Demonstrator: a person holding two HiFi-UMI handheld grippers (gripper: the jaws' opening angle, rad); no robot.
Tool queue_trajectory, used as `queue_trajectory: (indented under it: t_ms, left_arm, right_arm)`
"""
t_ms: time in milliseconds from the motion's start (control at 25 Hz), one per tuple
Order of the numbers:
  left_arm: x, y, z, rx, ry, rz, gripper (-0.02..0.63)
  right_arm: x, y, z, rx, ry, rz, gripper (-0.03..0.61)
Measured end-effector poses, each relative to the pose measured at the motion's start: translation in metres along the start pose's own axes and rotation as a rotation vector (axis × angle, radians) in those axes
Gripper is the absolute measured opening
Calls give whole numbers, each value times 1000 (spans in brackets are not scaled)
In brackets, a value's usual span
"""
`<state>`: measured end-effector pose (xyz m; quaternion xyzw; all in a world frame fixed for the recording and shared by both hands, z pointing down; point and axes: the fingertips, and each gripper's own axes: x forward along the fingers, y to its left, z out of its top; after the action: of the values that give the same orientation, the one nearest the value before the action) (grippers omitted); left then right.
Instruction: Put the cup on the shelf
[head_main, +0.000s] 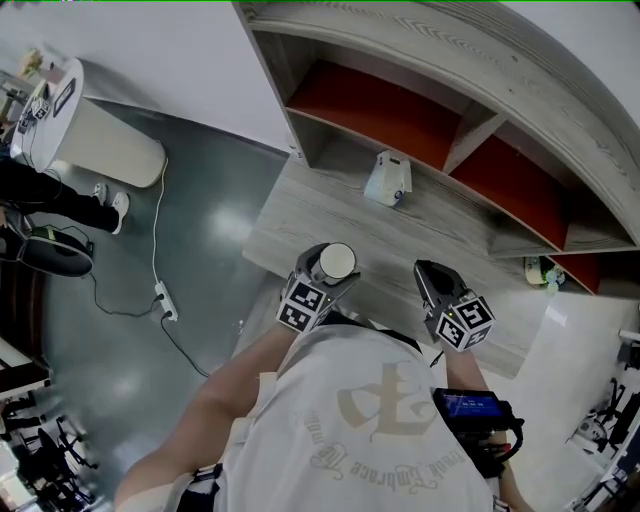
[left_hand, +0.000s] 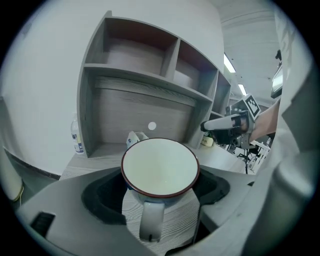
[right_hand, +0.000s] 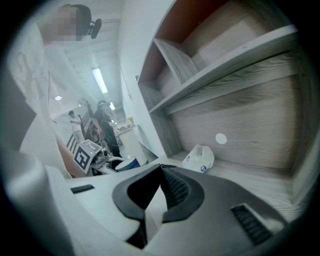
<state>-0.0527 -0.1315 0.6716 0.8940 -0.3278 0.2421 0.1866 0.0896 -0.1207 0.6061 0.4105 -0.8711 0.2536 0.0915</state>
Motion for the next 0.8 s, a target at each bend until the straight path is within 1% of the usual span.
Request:
queue_trajectory:
  t_ms: [320,640,800]
  left_arm:
    - [-28,9,36,-16,-70,42,404]
    - [-40,16,57,-37,-102,57,403]
    - [-46,24,77,-38,-124,57,403]
  right_arm:
    - [3,13,7,0,-31,21,5]
    - [6,18,17,2,-71,28,5]
    - [9,21,22,-4,-82,37,5]
